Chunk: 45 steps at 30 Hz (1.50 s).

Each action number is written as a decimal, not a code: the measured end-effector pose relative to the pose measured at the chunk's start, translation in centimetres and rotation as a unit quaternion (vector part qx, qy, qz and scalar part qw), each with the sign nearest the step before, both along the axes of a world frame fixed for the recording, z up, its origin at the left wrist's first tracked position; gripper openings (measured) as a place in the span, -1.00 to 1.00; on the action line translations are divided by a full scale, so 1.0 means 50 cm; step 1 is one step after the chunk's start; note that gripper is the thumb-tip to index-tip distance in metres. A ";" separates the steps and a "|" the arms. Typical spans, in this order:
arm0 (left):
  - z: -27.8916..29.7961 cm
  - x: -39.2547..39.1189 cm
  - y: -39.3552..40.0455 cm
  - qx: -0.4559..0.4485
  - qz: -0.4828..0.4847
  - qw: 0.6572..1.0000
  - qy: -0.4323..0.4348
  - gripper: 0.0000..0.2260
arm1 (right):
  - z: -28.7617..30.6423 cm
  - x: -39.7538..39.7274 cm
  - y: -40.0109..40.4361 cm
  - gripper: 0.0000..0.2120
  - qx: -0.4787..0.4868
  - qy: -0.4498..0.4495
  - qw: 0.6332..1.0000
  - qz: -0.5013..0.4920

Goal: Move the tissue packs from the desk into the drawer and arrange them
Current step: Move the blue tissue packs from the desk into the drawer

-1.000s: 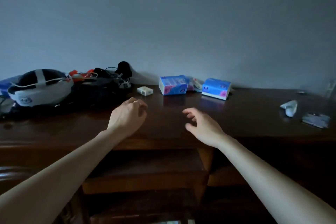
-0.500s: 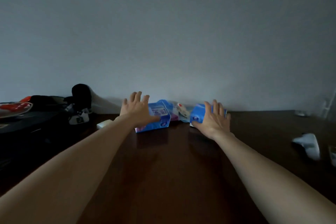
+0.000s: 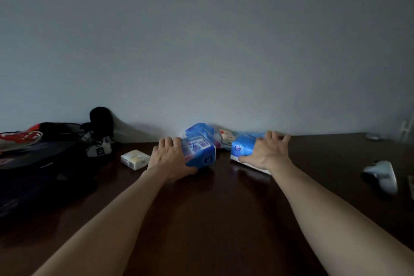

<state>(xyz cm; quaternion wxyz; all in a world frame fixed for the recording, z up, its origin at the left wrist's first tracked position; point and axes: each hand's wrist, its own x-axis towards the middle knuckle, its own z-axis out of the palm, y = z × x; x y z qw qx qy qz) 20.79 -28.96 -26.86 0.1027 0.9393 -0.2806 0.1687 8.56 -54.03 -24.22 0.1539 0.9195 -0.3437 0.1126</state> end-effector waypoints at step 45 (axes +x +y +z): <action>-0.794 -0.864 0.640 -0.590 0.403 0.545 0.439 -0.48 | -0.921 -0.698 0.714 -0.31 0.769 0.016 0.637 -0.043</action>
